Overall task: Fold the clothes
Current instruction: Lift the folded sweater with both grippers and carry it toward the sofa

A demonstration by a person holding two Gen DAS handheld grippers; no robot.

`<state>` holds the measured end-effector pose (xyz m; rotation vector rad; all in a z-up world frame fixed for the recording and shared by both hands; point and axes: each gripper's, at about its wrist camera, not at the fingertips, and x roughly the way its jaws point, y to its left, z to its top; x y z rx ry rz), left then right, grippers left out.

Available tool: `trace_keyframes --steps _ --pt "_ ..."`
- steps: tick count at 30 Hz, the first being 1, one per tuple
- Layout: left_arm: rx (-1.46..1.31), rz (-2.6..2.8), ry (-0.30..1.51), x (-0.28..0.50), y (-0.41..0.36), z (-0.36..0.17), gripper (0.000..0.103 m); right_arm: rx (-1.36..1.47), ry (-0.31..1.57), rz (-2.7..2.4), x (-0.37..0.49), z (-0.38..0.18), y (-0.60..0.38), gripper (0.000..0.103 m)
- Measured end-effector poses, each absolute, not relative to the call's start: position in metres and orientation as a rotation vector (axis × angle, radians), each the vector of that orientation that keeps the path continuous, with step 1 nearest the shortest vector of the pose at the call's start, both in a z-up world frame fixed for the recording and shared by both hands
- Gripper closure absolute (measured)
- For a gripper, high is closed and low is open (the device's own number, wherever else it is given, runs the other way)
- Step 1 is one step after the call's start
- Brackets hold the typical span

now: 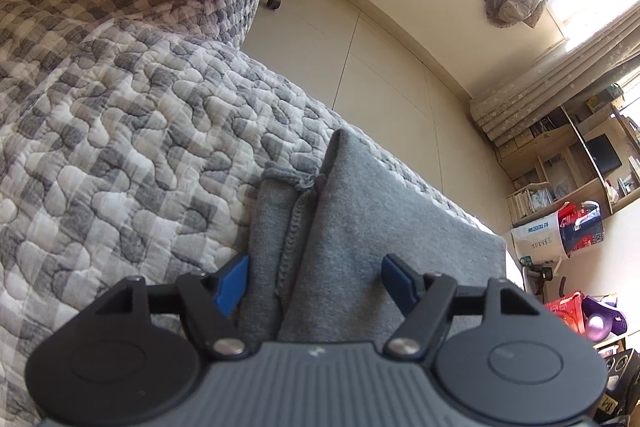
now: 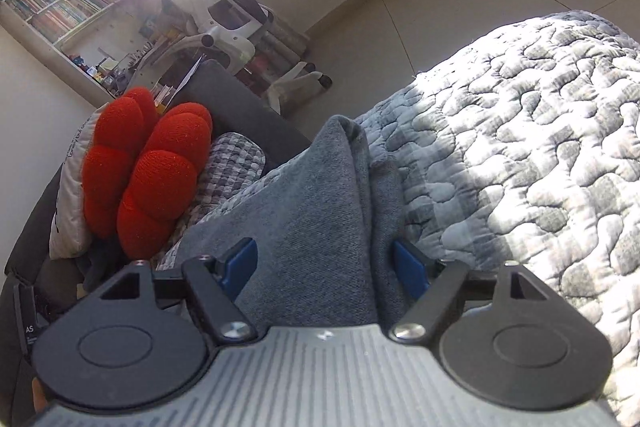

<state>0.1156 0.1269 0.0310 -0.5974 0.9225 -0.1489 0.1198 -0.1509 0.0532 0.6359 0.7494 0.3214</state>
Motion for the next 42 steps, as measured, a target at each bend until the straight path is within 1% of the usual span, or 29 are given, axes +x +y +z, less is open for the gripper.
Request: trace_keyframes --steps 1,2,3,4,5,6,7,8,11,15,25,32,36,42 --pt "-0.587 -0.152 0.92 0.116 0.124 0.031 0.032 0.613 0.744 0.318 0.12 0.054 -0.148 0.025" --pt "-0.573 -0.156 0.917 0.116 0.12 0.032 0.04 0.59 0.743 0.315 0.12 0.054 -0.145 0.032" --pt "-0.556 -0.161 0.914 0.116 0.116 0.033 0.046 0.566 0.746 0.311 0.12 0.054 -0.142 0.048" --pt "-0.545 -0.162 0.908 0.116 0.114 0.034 0.055 0.552 0.746 0.31 0.12 0.054 -0.14 0.055" --pt "-0.542 -0.16 0.901 0.116 0.111 0.036 0.066 0.553 0.741 0.314 0.12 0.055 -0.14 0.064" --pt "-0.538 -0.159 0.893 0.116 0.109 0.038 0.071 0.554 0.737 0.319 0.119 0.055 -0.14 0.069" --pt "-0.539 -0.156 0.885 0.115 0.108 0.039 0.078 0.555 0.733 0.323 0.119 0.056 -0.14 0.071" --pt "-0.539 -0.154 0.873 0.115 0.108 0.042 0.08 0.547 0.725 0.326 0.118 0.058 -0.138 0.074" --pt "-0.49 -0.162 0.825 0.112 0.103 0.053 0.082 0.486 0.685 0.33 0.116 0.069 -0.128 0.077" --pt "-0.459 -0.202 0.766 0.107 0.096 0.07 0.083 0.4 0.631 0.338 0.111 0.083 -0.112 0.079" --pt "-0.379 -0.208 0.726 0.097 0.086 0.089 0.084 0.334 0.574 0.348 0.103 0.099 -0.094 0.08" --pt "-0.305 -0.184 0.68 0.08 0.083 0.113 0.084 0.308 0.544 0.362 0.098 0.111 -0.081 0.081" --pt "-0.266 -0.158 0.662 0.065 0.09 0.129 0.084 0.306 0.519 0.38 0.093 0.122 -0.07 0.081" --pt "-0.257 -0.099 0.631 0.044 0.127 0.15 0.084 0.284 0.476 0.43 0.085 0.141 -0.036 0.081"
